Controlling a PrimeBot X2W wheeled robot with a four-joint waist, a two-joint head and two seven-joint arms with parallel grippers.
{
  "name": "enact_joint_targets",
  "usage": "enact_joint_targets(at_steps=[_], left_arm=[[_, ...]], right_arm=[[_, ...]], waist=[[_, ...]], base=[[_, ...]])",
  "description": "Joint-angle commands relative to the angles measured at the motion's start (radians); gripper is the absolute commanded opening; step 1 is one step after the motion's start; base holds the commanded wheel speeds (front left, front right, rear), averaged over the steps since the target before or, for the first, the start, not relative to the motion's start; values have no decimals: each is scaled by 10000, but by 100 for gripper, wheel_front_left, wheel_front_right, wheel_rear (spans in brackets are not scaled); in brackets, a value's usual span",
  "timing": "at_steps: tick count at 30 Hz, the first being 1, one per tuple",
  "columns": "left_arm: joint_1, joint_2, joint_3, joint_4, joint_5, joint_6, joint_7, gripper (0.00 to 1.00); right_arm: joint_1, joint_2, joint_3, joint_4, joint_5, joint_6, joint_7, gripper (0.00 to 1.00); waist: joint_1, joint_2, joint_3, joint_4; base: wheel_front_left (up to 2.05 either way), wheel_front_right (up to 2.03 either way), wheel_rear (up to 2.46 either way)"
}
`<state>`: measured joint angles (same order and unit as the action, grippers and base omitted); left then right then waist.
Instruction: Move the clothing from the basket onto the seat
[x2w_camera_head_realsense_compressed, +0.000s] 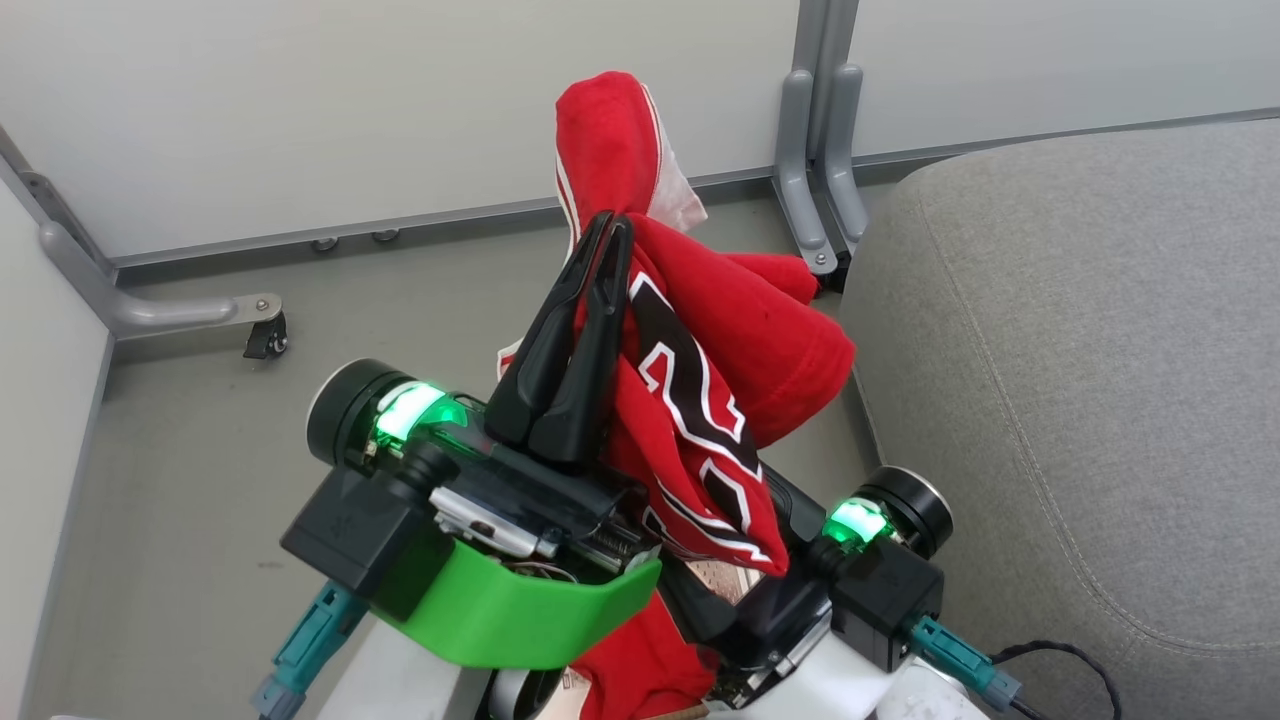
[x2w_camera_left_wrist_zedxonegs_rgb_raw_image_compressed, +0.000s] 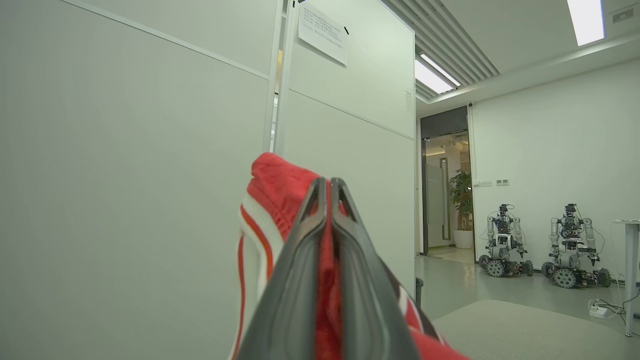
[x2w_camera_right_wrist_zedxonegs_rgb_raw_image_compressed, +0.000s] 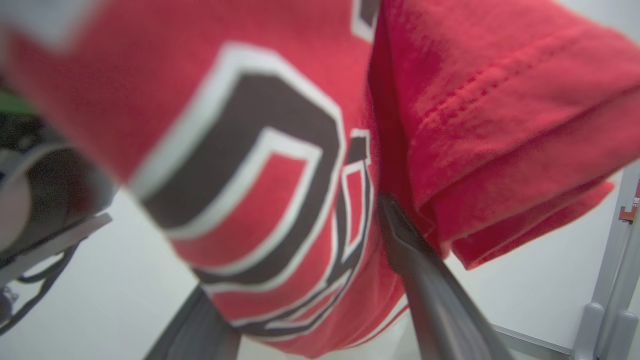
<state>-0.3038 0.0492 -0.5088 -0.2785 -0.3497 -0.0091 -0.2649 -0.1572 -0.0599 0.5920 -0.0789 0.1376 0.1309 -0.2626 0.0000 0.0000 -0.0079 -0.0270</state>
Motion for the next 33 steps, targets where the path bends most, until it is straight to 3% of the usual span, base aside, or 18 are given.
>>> enact_joint_targets(at_steps=[1,3,4,33], left_arm=[[91,23,12,22,3,-27,9,0],[105,23,21,37,17,-35,9,0],[106,23,28,35,29,-39,9,0],[13,23,-1,60,171,8,9,0]], right_arm=[[-35,12,-51,84,94,-3,-33,100],[-46,32,-92,176,128,-3,-35,4],[-83,42,-93,195,131,-3,-35,0],[-5,31,-378,74,85,-3,-35,0]], waist=[[0,0,-11,5],[0,0,-7,9],[0,0,0,10],[0,0,80,-33]], base=[[0,0,0],[0,0,0],[0,0,0],[0,0,0]])
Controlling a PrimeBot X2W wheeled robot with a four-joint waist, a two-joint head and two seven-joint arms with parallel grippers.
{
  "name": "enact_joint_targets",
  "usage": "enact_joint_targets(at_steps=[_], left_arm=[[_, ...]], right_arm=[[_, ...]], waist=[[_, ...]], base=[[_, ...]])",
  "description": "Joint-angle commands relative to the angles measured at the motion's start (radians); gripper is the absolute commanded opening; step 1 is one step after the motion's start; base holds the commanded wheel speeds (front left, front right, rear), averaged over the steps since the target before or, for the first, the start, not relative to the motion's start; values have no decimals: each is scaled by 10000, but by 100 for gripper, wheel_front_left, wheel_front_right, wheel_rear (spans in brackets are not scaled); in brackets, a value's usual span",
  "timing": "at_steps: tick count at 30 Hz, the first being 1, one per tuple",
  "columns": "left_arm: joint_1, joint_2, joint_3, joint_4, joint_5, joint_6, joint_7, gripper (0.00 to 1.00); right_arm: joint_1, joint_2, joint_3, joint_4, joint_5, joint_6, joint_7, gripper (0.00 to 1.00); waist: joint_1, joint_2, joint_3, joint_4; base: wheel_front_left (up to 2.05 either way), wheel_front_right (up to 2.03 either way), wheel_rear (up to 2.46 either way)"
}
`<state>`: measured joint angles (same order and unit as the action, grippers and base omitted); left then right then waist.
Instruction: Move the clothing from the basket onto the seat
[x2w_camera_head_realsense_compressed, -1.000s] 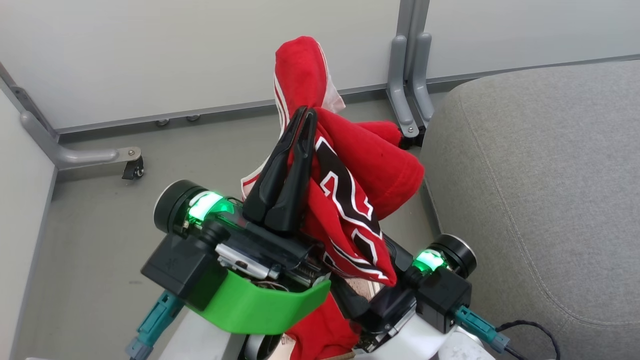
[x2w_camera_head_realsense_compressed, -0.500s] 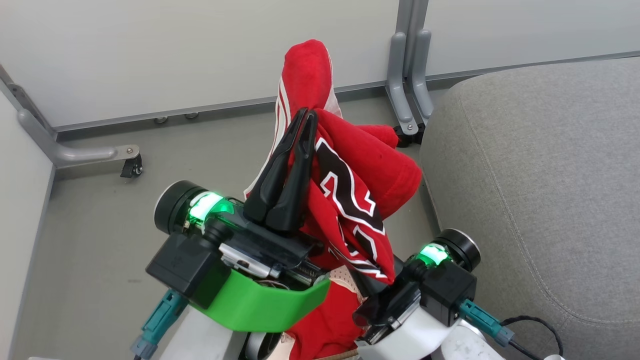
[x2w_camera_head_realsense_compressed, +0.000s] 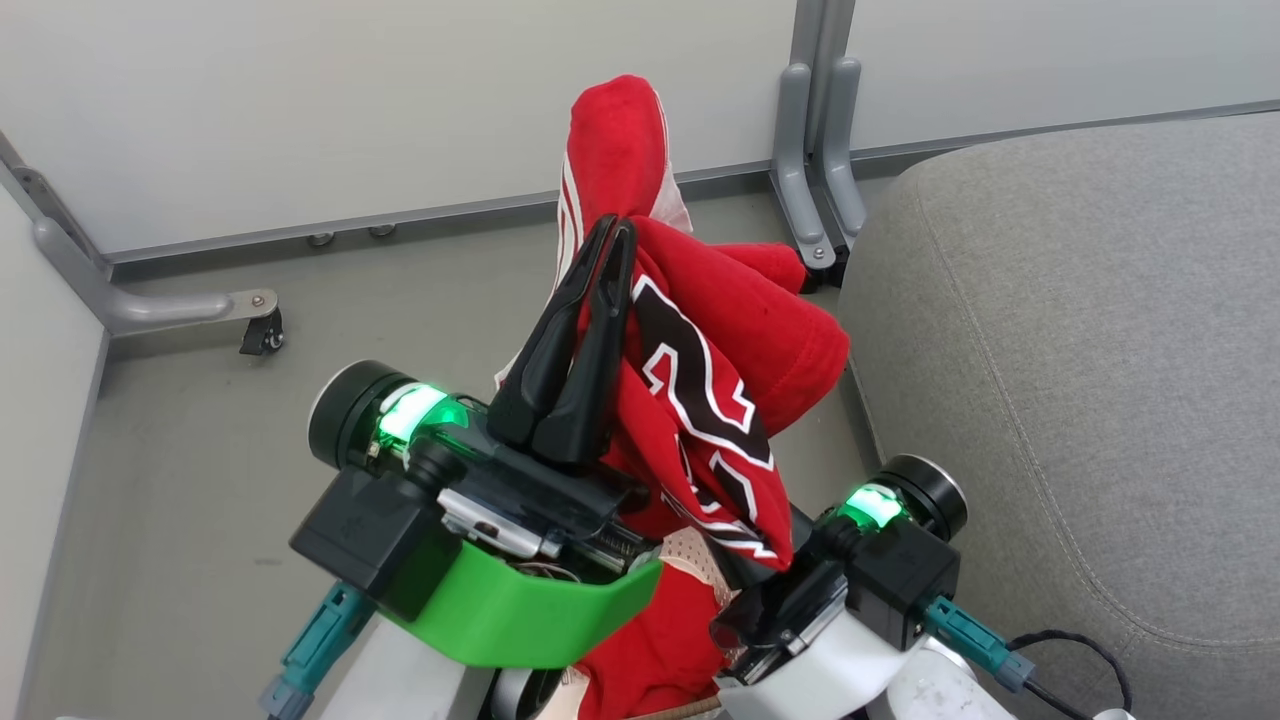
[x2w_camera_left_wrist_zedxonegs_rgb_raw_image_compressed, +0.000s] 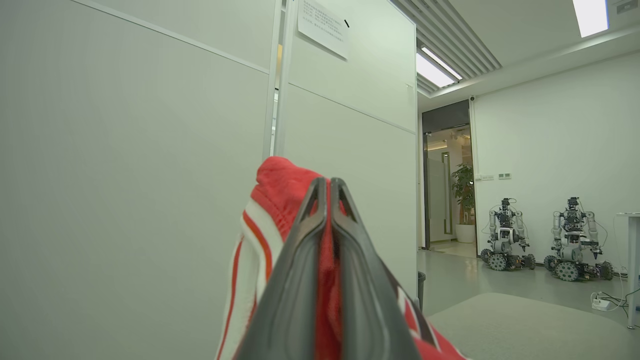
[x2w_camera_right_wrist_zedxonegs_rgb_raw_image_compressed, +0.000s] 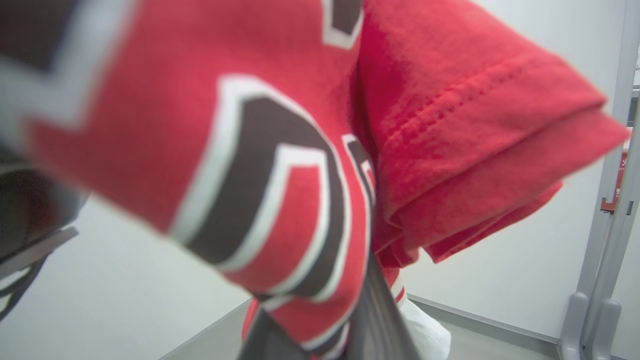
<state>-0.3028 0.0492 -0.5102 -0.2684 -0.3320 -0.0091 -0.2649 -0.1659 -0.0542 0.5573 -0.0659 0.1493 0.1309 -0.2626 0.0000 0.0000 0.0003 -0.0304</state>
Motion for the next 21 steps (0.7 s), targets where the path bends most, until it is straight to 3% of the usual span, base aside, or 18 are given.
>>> enact_joint_targets(at_steps=[1,11,12,14,15,16,21], left_arm=[[1,23,9,-57,-16,7,9,0],[82,23,-11,89,-35,8,9,0],[70,23,1,93,-19,21,9,7],[69,23,24,137,16,79,9,59],[75,23,19,153,13,79,9,93],[54,23,8,159,80,55,9,100],[27,23,-6,151,150,114,9,100]], right_arm=[[79,-30,-32,-66,-36,-3,-35,0],[48,-23,-125,-223,-127,-3,-35,0],[55,-21,-140,-253,-135,-3,-35,0],[61,-18,-192,-323,-199,-3,-35,0],[69,-15,-212,-352,-212,-3,-35,0],[87,-12,-241,-377,-208,-3,-35,0],[150,-4,-415,-437,-229,-3,-35,0]], waist=[[0,0,-9,0],[0,0,-43,38],[0,0,-43,40],[0,0,-38,44],[0,0,-36,47],[0,0,-32,52],[0,0,-18,103]], base=[[0,0,0],[0,0,0],[0,0,0],[0,0,0],[0,0,0],[0,0,0],[0,0,0]])
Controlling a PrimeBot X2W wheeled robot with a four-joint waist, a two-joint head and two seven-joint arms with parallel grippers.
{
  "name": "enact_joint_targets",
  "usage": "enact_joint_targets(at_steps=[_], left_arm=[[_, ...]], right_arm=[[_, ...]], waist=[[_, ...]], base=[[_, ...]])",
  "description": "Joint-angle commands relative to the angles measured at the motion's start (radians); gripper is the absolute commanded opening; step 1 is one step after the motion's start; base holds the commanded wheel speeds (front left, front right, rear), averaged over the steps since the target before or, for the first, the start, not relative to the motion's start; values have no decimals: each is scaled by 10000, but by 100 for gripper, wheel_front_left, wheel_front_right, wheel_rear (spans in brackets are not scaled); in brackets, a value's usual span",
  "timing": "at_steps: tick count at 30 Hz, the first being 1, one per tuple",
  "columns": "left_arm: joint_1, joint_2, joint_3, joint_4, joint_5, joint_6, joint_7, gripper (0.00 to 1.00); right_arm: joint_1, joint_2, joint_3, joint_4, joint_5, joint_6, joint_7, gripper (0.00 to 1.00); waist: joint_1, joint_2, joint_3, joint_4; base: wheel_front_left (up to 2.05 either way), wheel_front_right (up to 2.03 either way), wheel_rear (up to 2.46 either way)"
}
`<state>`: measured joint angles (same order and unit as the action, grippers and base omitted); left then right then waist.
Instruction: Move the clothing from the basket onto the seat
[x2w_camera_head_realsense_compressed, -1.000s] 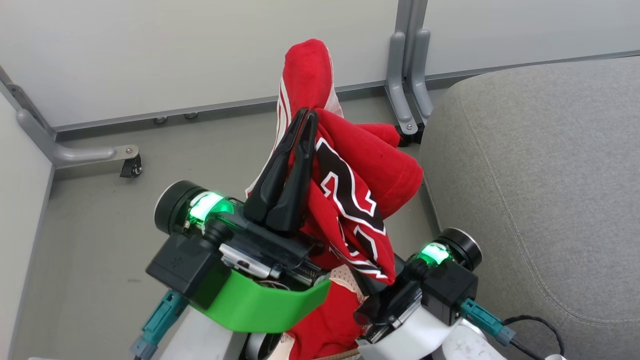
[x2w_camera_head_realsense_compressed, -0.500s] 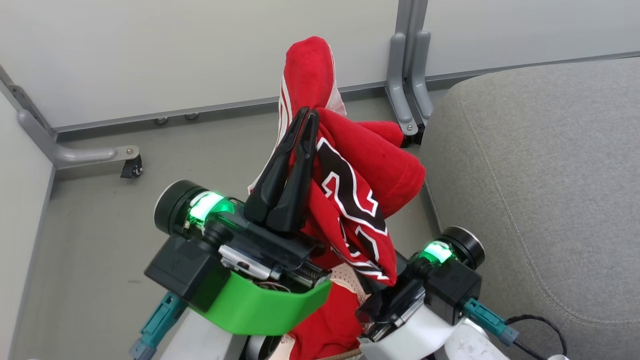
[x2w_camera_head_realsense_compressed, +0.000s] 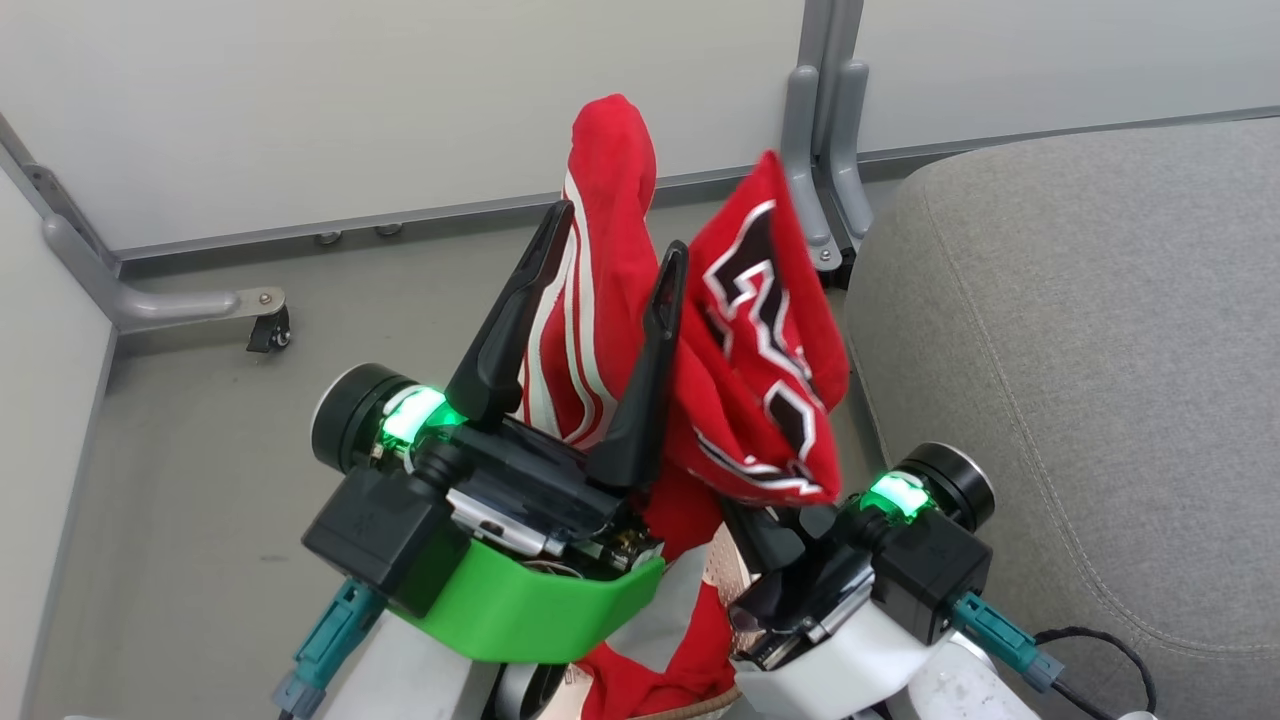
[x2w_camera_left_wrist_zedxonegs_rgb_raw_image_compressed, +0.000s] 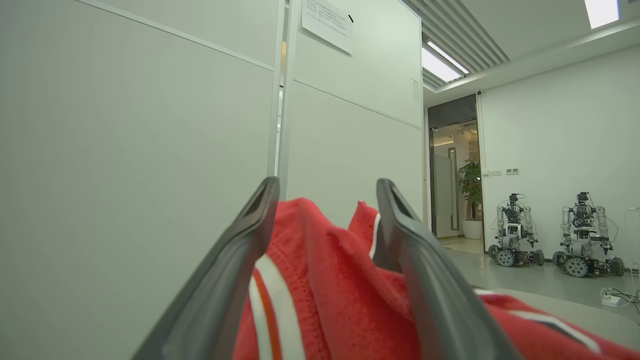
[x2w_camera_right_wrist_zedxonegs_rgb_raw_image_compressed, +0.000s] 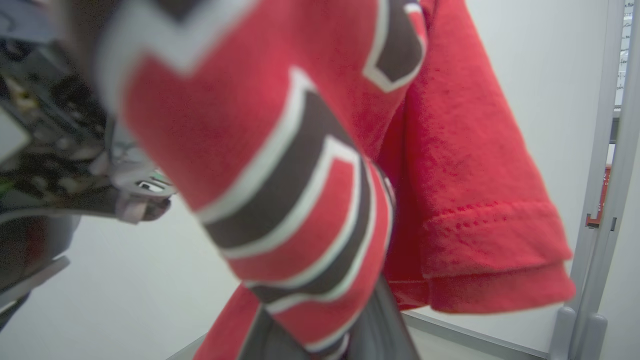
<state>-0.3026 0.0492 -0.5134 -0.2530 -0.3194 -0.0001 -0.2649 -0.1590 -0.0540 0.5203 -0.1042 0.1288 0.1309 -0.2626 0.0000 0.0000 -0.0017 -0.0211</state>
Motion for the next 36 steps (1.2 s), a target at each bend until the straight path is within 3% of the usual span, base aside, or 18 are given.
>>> enact_joint_targets(at_steps=[1,11,21,29,36], left_arm=[[11,23,32,-17,38,41,9,100],[330,28,634,226,664,19,9,100],[1329,27,2355,1471,1772,-304,9,100],[2294,43,3969,2831,2125,-452,9,100],[3074,45,4825,3969,2332,-675,9,100]], right_arm=[[78,-5,-72,-68,-20,-3,-35,0],[121,2,-373,-146,-45,-3,-35,0],[368,-40,-879,-194,-59,-3,-35,0],[575,-139,-1223,-198,-50,-3,-35,0],[705,-160,-1428,-204,-61,-3,-35,0]], waist=[[0,0,5,22],[0,0,-14,163],[0,0,-39,412],[0,0,-81,636],[0,0,-157,753]], base=[[0,0,0],[0,0,0],[0,0,0],[0,0,0],[0,0,0]])
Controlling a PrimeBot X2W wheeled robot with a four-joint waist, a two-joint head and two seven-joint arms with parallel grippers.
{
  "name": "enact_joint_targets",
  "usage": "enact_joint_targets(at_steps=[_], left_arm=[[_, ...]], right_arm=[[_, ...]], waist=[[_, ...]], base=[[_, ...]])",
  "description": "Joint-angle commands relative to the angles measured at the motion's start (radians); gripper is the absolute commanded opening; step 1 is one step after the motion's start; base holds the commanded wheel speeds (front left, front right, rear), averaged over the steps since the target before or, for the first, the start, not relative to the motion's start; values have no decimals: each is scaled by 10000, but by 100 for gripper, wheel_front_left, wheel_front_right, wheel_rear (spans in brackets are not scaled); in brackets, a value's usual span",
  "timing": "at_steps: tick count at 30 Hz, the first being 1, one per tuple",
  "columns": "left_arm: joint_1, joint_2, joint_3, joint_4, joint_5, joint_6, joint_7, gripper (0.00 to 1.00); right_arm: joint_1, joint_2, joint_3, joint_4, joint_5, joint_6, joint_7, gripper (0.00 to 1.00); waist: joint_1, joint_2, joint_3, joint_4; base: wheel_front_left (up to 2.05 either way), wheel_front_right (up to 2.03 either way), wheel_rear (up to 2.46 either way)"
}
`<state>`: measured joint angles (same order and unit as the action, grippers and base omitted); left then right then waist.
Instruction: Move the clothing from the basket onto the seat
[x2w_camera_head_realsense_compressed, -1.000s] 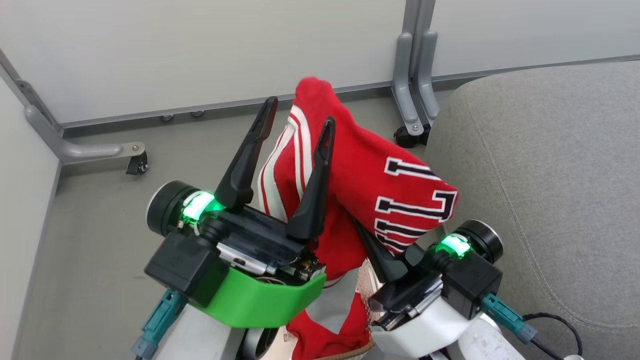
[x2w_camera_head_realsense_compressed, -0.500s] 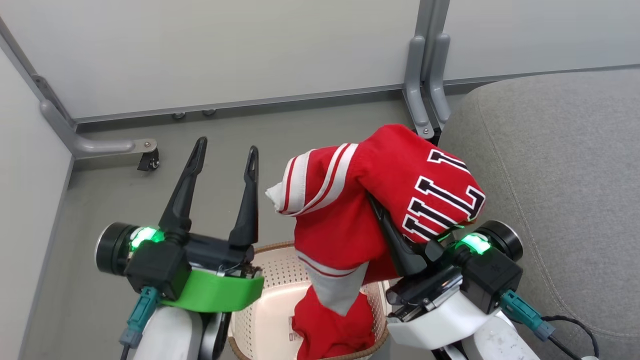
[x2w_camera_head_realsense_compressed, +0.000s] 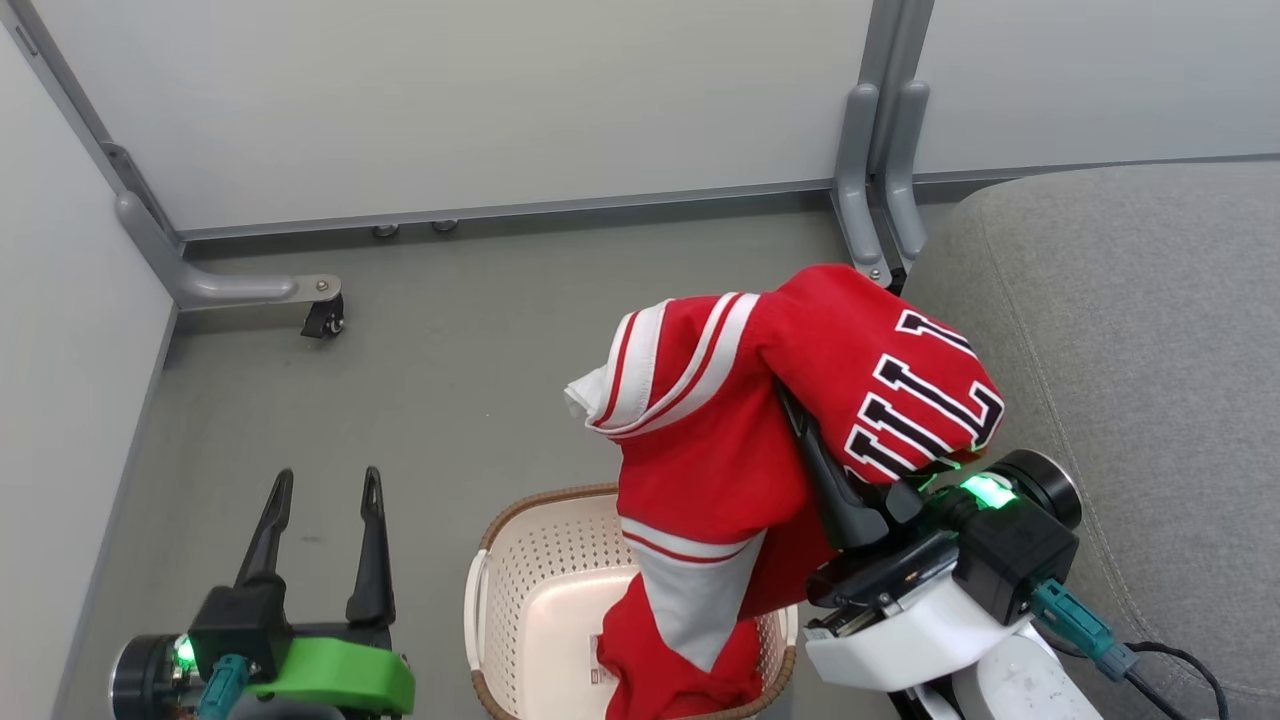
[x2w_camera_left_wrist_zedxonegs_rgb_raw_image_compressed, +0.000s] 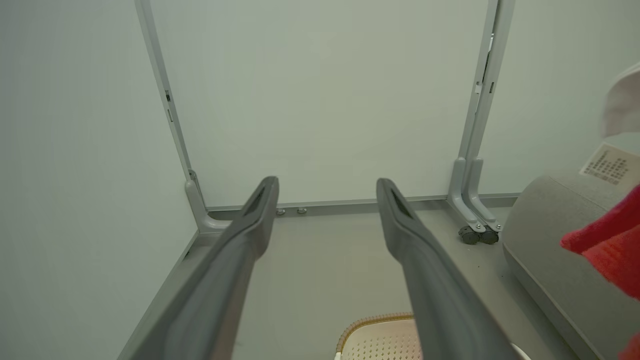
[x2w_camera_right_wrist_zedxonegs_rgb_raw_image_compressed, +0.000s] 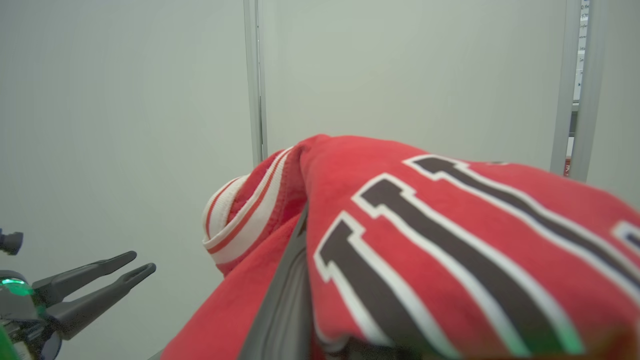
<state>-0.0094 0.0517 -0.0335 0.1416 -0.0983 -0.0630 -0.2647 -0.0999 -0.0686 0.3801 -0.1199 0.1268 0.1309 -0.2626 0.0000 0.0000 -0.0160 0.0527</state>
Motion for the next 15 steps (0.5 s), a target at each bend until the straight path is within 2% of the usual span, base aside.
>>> enact_joint_targets(at_steps=[1,15], left_arm=[[254,16,112,199,129,-83,7,100],[924,-7,417,1299,-96,-186,7,100]], right_arm=[[124,-12,-47,-51,-51,-3,-35,0],[304,-37,-248,-33,-18,-3,-35,0]], waist=[[0,0,-24,27],[0,0,-124,25]], base=[[0,0,0],[0,0,0]])
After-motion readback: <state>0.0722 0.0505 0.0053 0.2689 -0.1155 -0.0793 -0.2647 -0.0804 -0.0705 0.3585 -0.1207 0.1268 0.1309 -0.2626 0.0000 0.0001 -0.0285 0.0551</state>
